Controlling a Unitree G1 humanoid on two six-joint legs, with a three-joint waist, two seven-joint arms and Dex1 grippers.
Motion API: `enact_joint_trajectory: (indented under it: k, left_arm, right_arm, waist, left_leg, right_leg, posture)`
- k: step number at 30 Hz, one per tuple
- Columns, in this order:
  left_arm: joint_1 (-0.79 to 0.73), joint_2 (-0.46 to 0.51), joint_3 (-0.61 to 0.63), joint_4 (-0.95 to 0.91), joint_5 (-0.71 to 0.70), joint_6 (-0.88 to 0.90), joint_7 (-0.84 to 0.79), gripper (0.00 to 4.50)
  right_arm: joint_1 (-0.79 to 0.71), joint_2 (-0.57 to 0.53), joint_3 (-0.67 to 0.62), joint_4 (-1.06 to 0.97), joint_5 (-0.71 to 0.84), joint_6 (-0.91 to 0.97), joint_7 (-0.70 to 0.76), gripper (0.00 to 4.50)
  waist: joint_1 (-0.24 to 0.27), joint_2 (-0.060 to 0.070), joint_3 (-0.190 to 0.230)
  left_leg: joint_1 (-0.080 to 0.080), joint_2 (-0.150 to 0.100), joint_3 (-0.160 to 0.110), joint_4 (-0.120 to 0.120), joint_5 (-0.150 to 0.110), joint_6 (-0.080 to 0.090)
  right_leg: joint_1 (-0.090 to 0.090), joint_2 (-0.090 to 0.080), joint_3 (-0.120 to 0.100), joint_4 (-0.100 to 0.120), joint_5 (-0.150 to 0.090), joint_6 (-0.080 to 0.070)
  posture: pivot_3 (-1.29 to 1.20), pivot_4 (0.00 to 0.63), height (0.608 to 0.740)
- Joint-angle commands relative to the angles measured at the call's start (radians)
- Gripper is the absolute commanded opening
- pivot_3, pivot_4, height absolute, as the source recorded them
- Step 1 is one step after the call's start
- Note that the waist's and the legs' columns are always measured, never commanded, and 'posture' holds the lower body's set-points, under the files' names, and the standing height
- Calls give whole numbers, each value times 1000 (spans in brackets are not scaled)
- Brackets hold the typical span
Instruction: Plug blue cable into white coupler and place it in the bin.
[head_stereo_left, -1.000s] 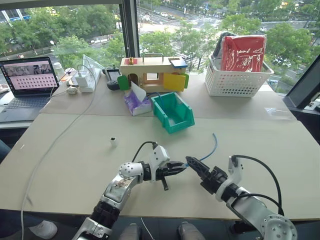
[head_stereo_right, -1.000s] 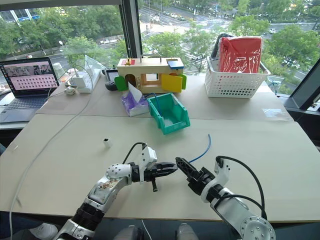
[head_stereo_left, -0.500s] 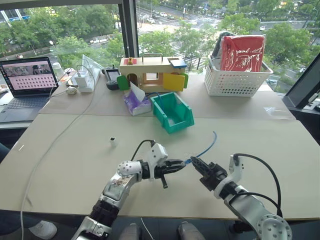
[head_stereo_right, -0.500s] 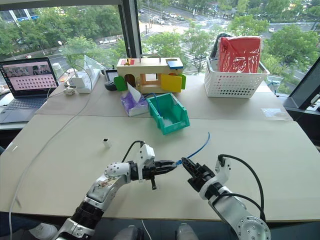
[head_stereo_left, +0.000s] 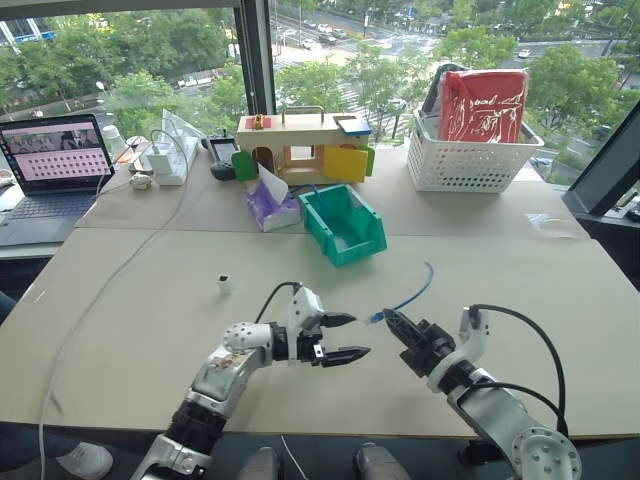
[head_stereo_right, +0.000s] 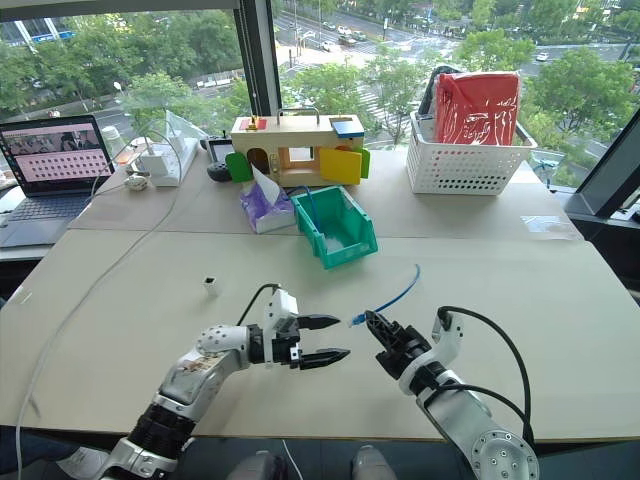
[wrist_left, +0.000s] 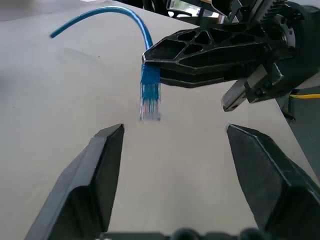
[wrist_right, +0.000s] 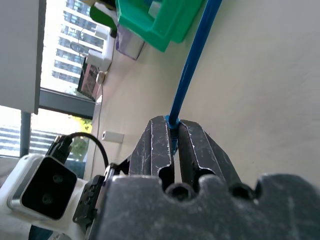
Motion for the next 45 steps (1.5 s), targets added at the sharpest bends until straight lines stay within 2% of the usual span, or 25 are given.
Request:
enact_joint_trajectory:
  k: [1,5,7,10,14,21,26,34,37,43,45]
  left_arm:
    - [53,48,76,-102,-61,7,-2,4477]
    - [307,140,236,-226,-72,-19,70,4477]
    - [402,118,308,-267,-95,-13,148,4477]
    - [455,34,403,-270,-145,6,286,4477]
    - [396,-64,485,-149,-45,-68,537,4477]
    - [278,-117,446,-47,92,-144,719,4477]
    - [195,-115,418,59,150,-180,763,4477]
    - [48,-94,380,296,194,-253,730,4477]
    - [36,-93,384,334,170,-256,696,3787]
    - [41,-92,386,305,106,-259,593,1591]
    - [37,-89,364,264,68,-245,515,888]
  right_arm:
    - [-9,0,-20,-3,-7,-57,9,0]
    - [-27,-10,0,34,-25,-59,19,0]
    - [-37,-18,5,48,-26,-52,25,0]
    - [-50,-28,12,72,-24,-43,39,0]
    - [-79,-40,34,103,-35,-30,66,0]
    - [-79,-52,50,93,-45,-32,75,0]
    - [-72,-45,44,83,-55,-45,70,0]
    - [-68,-38,38,70,-71,-56,68,0]
    - [-67,-36,35,68,-76,-59,69,0]
    - [-64,-33,28,65,-79,-65,66,0]
    - [-63,-32,27,63,-80,-66,66,0]
  waist:
    - [1,0,0]
    - [-19,0,0]
    - [-18,0,0]
    - [-4,0,0]
    - [3,0,0]
    - [7,0,0]
    - [10,0,0]
    - [13,2,-2]
    - [14,5,-4]
    - [14,6,-4]
    - [15,6,-4]
  left_leg:
    - [0,0,0,0,0,0]
    - [0,2,0,-2,0,0]
    - [3,4,-1,-4,-1,1]
    - [4,3,-1,-4,-1,1]
    - [4,3,1,-2,-1,1]
    - [5,0,4,-3,0,1]
    - [5,0,4,-3,0,1]
    - [5,-1,3,-2,0,1]
    - [6,-1,3,-2,0,1]
    - [8,-1,3,-2,0,1]
    - [7,-1,3,-2,0,1]
  right_leg:
    - [0,0,0,0,0,0]
    - [-1,-1,1,-1,1,-3]
    - [-1,-2,2,-1,1,-7]
    - [1,-3,2,-1,-1,-5]
    - [2,-4,2,-1,-2,-1]
    - [2,-1,2,0,-1,-1]
    - [2,-1,2,0,-1,-1]
    - [4,-1,2,0,-1,0]
    - [4,-1,1,0,-1,0]
    - [7,-2,1,-1,-1,1]
    - [7,-2,1,-2,-1,1]
  posture:
    - [0,150,729]
    - [0,150,729]
    - [0,150,729]
    - [0,150,729]
    - [0,150,729]
    - [0,150,729]
    - [0,150,729]
    - [0,150,729]
    - [0,150,729]
    - [0,150,729]
    - [0,150,729]
